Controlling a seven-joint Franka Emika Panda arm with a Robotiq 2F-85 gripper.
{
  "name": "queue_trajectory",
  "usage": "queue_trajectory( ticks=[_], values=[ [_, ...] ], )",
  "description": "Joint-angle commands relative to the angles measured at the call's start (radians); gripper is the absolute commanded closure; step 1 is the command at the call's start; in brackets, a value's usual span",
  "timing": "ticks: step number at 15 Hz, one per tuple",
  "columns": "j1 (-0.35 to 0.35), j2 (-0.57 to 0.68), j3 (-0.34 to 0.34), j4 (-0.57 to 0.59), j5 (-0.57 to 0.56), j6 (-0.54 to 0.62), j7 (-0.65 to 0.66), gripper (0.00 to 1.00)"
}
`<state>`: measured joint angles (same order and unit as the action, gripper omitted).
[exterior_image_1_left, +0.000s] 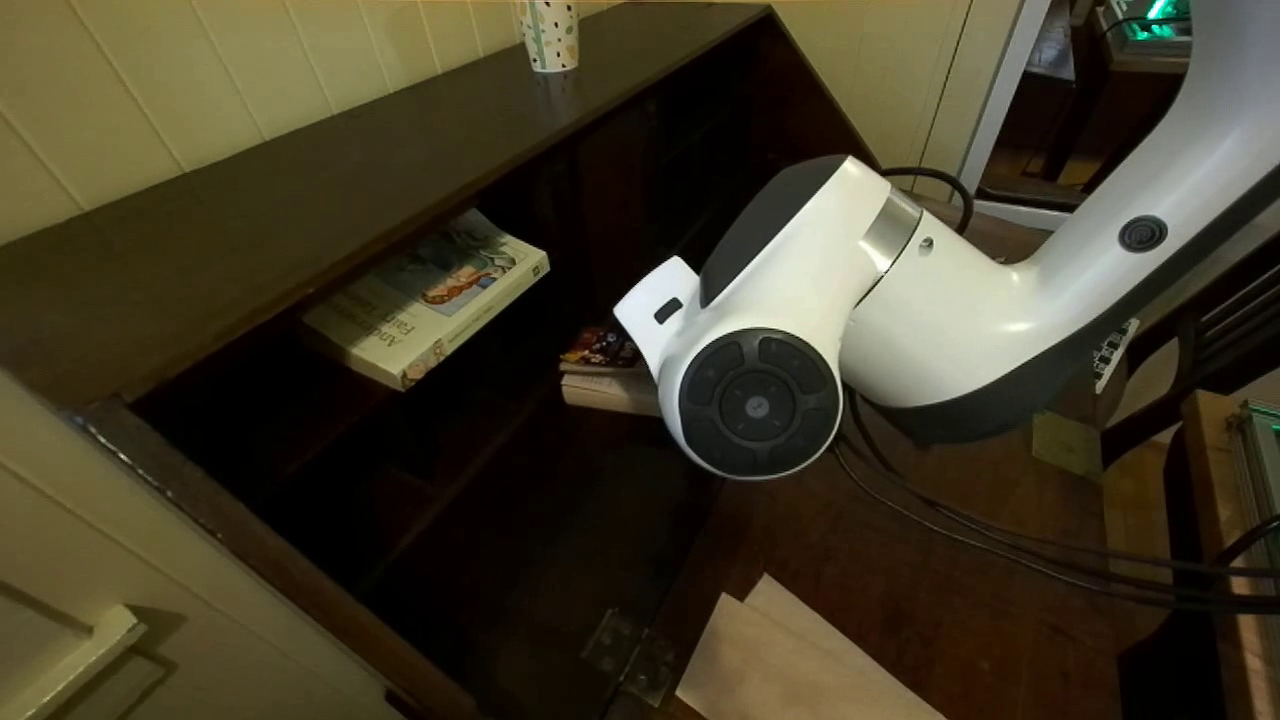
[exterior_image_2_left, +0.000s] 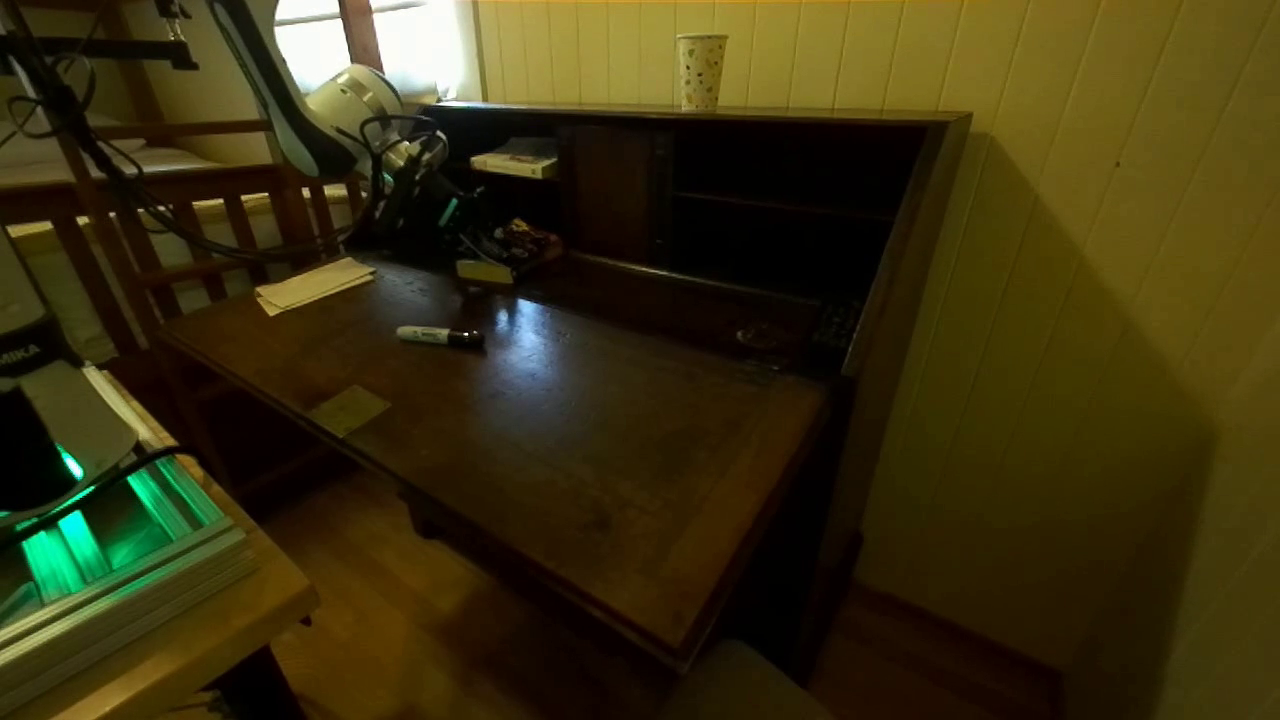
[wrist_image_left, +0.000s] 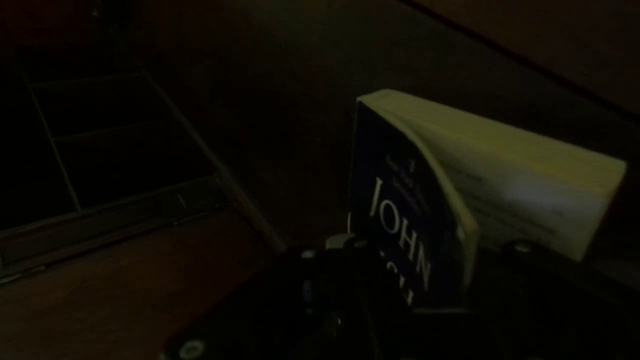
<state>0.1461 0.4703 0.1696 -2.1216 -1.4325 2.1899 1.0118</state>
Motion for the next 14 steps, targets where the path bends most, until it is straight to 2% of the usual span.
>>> queue_trajectory(
  ticks=[1, 5, 14],
  values=[
    [-0.021, 0.027, -0.009, -0.002, 0.013, 0.094, 0.039, 1.0],
    [-0.009, -0.028, -0.005, -0.044, -0.003, 0.102, 0.088, 1.0],
    [0.119, -0.086, 0.034, -0.1, -0.083, -0.066, 0.257, 0.99]
  ],
)
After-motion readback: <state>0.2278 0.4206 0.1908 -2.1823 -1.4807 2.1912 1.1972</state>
